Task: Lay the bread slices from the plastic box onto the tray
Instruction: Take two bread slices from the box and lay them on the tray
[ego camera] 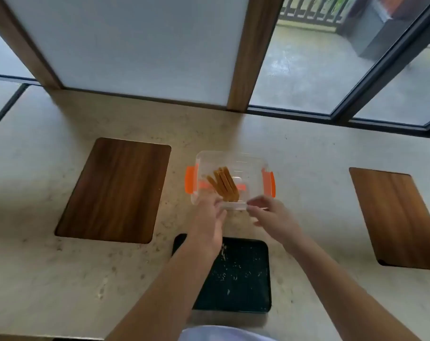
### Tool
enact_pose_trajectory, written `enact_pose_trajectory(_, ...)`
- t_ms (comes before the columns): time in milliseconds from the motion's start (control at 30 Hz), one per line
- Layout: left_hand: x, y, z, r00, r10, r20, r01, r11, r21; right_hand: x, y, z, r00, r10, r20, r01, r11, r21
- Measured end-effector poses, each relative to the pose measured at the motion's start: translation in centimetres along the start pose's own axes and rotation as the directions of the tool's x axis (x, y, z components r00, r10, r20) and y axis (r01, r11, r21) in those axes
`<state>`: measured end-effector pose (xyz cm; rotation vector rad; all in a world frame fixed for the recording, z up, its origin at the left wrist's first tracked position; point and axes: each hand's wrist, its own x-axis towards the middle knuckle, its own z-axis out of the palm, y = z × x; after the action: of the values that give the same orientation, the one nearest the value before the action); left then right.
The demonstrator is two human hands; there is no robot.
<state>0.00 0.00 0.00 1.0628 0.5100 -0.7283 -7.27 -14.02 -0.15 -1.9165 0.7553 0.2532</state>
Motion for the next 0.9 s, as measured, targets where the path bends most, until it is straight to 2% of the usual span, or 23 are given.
enact_pose_trajectory(100, 2.8, 1.7, 3.9, 0.997, -0.075, -0.022, 0.075, 0.997, 0.016, 5.3, -1.9, -0.3, 0.991, -0.072, -0.117, 0.063, 0.995, -0.077)
enact_pose_trajectory(200, 4.7, 3.0, 6.6, 0.980, -0.113, -0.166, 0.120, 0.992, 0.032, 9.4, -2.9, 0.0, 0.995, 0.027, -0.101, -0.038, 0.994, -0.100)
enact_pose_trajectory(300, 6.1, 3.4, 7.6, 0.964, -0.076, -0.255, 0.103, 0.990, 0.094, 11.3, -2.7, 0.2, 0.993, 0.110, -0.035, -0.112, 0.990, -0.090)
enact_pose_trajectory(467, 7.2, 2.3, 7.5, 0.957, -0.085, -0.277, 0.117, 0.988, 0.102, 13.2, -1.8, 0.5, 0.994, 0.108, 0.031, -0.102, 0.985, -0.140)
enact_pose_trajectory(700, 7.8, 1.4, 7.8, 0.956, -0.118, -0.268, 0.109, 0.993, -0.048, 15.0, 0.3, 1.5, 0.993, 0.104, 0.062, -0.087, 0.968, -0.234)
enact_pose_trajectory(900, 8.9, 1.0, 8.2, 0.958, -0.092, -0.270, 0.116, 0.991, 0.074, 15.6, 1.1, 1.9, 0.989, 0.123, 0.087, -0.098, 0.964, -0.249)
